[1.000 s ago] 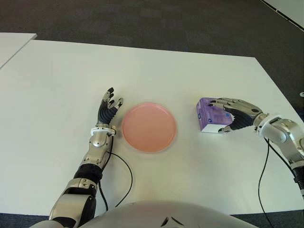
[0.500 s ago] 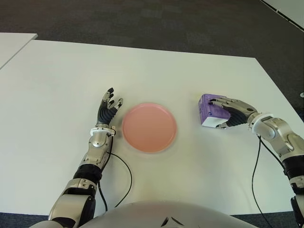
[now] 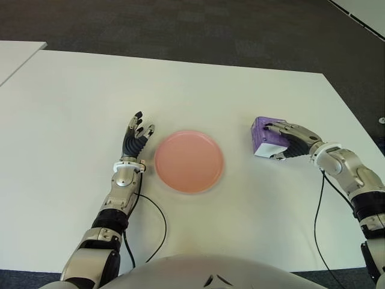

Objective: Put the tissue paper into the plate.

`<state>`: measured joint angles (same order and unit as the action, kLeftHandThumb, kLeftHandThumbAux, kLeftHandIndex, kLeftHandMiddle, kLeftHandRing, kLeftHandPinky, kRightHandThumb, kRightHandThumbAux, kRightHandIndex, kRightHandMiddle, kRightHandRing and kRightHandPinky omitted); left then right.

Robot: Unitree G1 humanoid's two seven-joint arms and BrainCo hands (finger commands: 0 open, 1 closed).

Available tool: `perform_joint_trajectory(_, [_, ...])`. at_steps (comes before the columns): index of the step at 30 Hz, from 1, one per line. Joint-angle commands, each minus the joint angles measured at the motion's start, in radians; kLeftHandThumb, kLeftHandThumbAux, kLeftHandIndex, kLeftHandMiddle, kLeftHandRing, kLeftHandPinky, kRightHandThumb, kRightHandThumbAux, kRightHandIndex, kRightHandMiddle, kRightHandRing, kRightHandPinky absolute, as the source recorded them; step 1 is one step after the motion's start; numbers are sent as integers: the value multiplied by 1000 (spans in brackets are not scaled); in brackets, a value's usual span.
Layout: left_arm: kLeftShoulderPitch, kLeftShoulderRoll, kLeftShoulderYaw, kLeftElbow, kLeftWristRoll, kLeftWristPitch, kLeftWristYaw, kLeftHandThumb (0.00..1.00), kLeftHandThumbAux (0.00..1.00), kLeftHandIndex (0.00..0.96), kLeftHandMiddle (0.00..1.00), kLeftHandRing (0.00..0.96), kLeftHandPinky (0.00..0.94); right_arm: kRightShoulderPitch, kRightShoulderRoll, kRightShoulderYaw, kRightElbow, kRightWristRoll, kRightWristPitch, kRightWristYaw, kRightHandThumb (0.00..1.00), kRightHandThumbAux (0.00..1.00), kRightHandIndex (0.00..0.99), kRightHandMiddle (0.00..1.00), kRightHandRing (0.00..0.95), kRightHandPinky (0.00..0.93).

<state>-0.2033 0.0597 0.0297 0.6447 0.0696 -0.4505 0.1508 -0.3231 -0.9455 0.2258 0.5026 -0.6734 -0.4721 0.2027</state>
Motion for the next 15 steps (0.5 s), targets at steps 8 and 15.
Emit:
perform_joint_trajectory(8, [32, -9, 3, -10, 0, 30, 0, 0, 573, 0, 0, 0, 0, -5, 31, 102, 74, -43, 4, 31, 299, 598, 20, 34, 18, 49])
perform_joint_trajectory(15, [44, -26, 4, -47, -2, 51, 10, 0, 588, 0, 0, 0, 0, 8, 35, 113, 68, -36, 10, 20, 287, 596, 22, 43, 27, 46])
